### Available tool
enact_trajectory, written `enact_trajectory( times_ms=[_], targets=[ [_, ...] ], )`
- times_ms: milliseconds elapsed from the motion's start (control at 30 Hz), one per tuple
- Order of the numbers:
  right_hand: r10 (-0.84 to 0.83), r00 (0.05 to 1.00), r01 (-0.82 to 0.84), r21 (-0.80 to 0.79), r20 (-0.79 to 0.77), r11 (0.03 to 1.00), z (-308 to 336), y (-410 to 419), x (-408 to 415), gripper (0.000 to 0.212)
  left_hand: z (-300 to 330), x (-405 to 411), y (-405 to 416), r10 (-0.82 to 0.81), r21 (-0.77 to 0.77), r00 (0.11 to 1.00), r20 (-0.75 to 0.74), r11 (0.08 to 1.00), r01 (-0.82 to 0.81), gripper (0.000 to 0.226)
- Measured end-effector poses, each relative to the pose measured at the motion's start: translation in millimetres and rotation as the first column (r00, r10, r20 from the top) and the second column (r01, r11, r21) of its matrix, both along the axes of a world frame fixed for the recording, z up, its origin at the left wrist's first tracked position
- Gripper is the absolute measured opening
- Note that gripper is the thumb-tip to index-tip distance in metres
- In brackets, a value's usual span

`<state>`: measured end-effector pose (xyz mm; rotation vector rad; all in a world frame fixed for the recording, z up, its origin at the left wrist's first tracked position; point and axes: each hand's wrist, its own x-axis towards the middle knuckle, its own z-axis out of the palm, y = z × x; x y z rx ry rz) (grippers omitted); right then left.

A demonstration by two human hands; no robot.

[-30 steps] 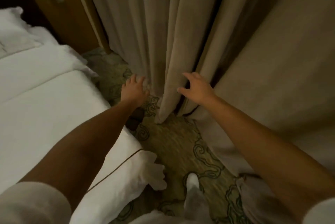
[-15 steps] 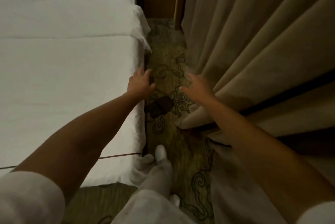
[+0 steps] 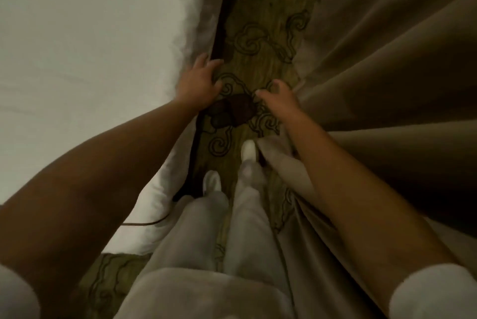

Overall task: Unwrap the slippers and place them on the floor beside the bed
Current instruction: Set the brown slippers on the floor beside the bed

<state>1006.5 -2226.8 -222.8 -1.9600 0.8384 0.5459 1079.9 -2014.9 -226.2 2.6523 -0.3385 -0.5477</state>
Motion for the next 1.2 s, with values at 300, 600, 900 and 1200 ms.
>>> enact_trajectory(
  times_ms=[300, 600, 900, 1200],
  targets=[
    [0.145, 0.988, -0.146, -0.014, -0.048, 0.989, -217, -11, 78, 0.071, -232, 54, -50, 0.139, 0.030, 0.982, -0.129, 0.990, -0.137, 0.059],
    [0.403, 0.902, -0.427, -0.181, -0.159, 0.886, -467, -33, 106, 0.065, -481, 86, -51, 0.127, 0.166, 0.971, -0.203, 0.982, -0.093, 0.055],
    [0.380, 0.920, -0.390, -0.146, -0.096, 0.909, -568, -69, 114, 0.060, -589, 114, -72, -0.050, 0.100, 0.946, -0.320, 0.991, 0.086, 0.047],
    [0.338, 0.930, -0.344, -0.016, -0.146, 0.939, -587, -73, 112, 0.063, -608, 104, -66, 0.362, -0.155, 0.763, -0.536, 0.846, -0.510, 0.068]
  ],
)
